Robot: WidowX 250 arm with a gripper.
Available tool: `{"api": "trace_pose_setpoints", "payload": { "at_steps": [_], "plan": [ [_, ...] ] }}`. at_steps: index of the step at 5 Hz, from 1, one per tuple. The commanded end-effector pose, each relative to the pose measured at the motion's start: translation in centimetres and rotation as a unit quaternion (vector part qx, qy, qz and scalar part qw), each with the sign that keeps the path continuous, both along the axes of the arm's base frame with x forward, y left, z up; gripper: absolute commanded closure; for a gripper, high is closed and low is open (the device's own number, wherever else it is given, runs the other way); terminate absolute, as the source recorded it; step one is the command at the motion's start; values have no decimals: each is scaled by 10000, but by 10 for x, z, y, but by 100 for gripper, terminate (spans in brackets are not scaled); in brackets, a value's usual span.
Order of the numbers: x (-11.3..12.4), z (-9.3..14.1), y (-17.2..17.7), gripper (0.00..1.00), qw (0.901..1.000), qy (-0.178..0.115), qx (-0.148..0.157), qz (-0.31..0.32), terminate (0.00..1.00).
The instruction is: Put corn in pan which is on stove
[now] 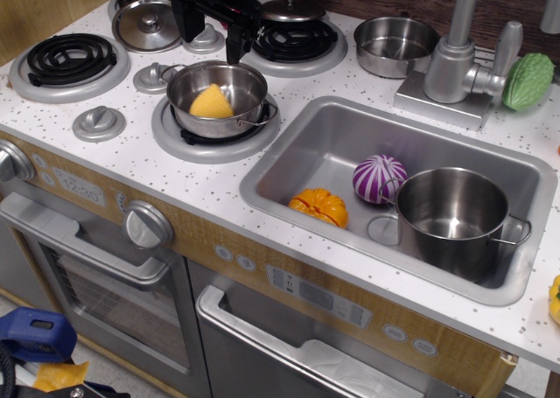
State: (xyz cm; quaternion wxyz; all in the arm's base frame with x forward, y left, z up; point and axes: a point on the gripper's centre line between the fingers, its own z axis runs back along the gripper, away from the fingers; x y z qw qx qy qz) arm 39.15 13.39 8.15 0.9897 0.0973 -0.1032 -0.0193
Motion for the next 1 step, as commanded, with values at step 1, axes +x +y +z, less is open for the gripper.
{"api": "trace_pose_setpoints", "payload": {
  "at_steps": [1],
  "plan": [
    [3,38,1,0,9989,-459,131,-9,100]
  ]
}}
